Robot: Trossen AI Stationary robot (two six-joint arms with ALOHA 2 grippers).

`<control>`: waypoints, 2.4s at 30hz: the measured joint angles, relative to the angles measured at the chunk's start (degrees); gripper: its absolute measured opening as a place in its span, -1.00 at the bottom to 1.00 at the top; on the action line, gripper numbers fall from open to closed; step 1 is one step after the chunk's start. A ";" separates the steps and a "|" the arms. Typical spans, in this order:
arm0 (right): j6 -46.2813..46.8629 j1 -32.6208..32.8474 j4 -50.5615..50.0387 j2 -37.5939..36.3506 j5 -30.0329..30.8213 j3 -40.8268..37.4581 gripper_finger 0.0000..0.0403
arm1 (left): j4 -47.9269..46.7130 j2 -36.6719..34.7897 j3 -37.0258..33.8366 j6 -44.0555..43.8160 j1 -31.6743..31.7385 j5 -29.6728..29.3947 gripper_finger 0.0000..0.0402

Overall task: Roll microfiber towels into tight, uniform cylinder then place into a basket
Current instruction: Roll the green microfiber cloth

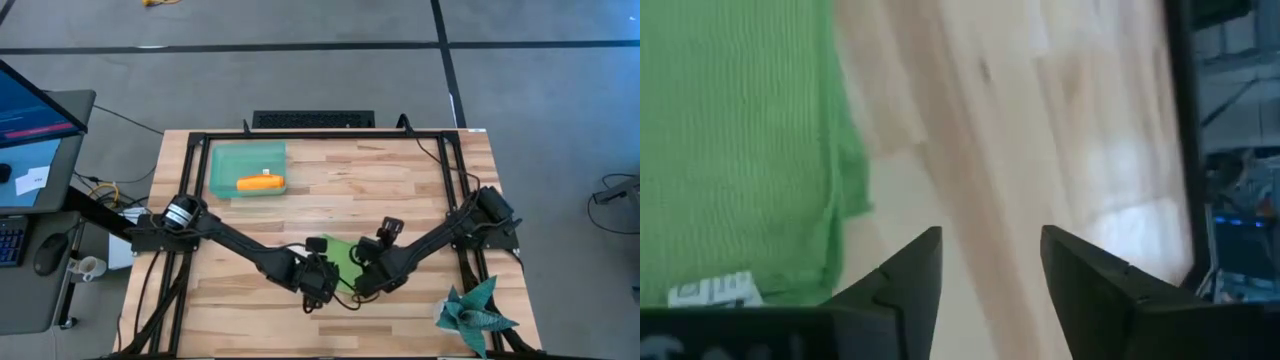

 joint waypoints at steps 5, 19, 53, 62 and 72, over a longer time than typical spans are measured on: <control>0.01 0.42 -0.87 -6.44 3.16 -2.05 -0.08 | 2.95 0.05 -3.48 1.32 1.65 2.46 -0.43; -2.53 0.65 23.01 -24.57 5.91 -17.02 -0.17 | 5.34 0.09 -9.27 -10.64 7.89 4.41 -0.43; -16.95 -5.36 55.04 -24.14 -24.26 -27.54 -0.30 | -0.43 -0.08 -6.10 -19.51 4.47 -0.14 -0.43; -21.27 -3.85 61.16 -17.59 -26.70 -27.39 -0.31 | -2.34 -0.02 -6.10 -19.62 4.47 0.53 -0.43; -20.42 -8.16 59.15 -13.80 -33.45 -26.95 -0.31 | -3.68 0.02 -6.10 -21.41 4.47 0.78 -0.43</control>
